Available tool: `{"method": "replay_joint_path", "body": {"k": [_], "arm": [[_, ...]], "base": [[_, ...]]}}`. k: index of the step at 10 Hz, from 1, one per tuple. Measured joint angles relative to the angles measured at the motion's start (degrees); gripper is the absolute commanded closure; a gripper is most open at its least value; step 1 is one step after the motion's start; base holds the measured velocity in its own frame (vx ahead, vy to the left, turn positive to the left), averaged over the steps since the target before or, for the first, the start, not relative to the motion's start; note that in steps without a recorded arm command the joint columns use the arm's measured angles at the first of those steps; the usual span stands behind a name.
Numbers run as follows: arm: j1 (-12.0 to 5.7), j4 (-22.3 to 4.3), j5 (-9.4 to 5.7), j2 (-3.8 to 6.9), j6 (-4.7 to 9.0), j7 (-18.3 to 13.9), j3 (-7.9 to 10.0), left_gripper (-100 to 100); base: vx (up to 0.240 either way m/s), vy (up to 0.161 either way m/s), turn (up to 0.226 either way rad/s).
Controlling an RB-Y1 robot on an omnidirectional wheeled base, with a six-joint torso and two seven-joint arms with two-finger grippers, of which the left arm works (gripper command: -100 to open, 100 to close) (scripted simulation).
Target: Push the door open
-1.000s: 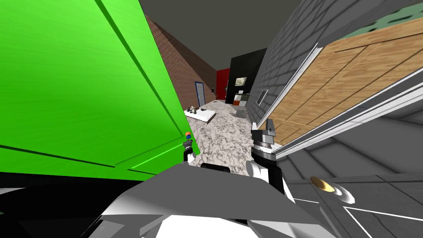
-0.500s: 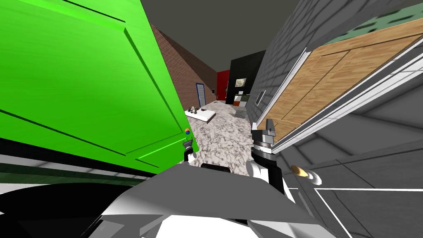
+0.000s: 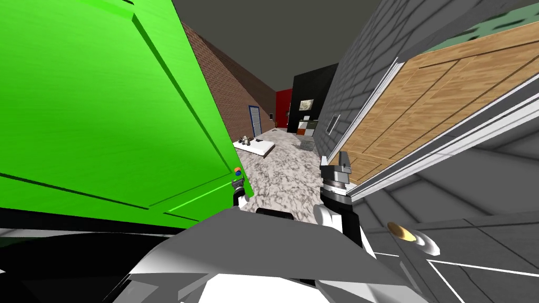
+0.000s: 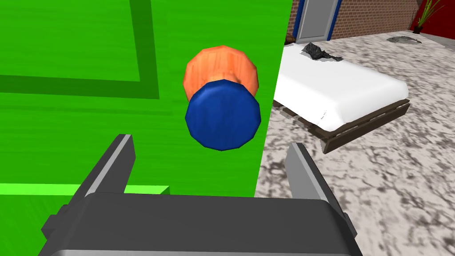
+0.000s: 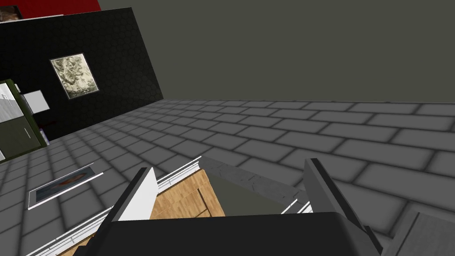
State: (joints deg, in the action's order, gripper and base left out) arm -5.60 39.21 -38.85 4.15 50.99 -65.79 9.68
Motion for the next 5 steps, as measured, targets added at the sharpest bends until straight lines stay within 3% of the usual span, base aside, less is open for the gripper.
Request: {"method": "replay_joint_path", "body": {"k": [2, 3, 4, 5], "arm": [[0.14, -0.3, -0.05, 0.13, 0.51, -0.4, 0.05, -100], [0.39, -0.2, -0.09, 0.06, 0.65, -0.6, 0.09, -100], [0.39, -0.2, -0.09, 0.07, 0.68, -0.6, 0.09, 100], [0.43, -0.2, -0.14, 0.21, 0.70, -0.6, 0.21, 100]], "base": [[0.220, 0.121, -0.032], [0.101, 0.046, -0.010], [-0.015, -0.001, 0.029], [-0.040, -0.013, -0.002]]}}
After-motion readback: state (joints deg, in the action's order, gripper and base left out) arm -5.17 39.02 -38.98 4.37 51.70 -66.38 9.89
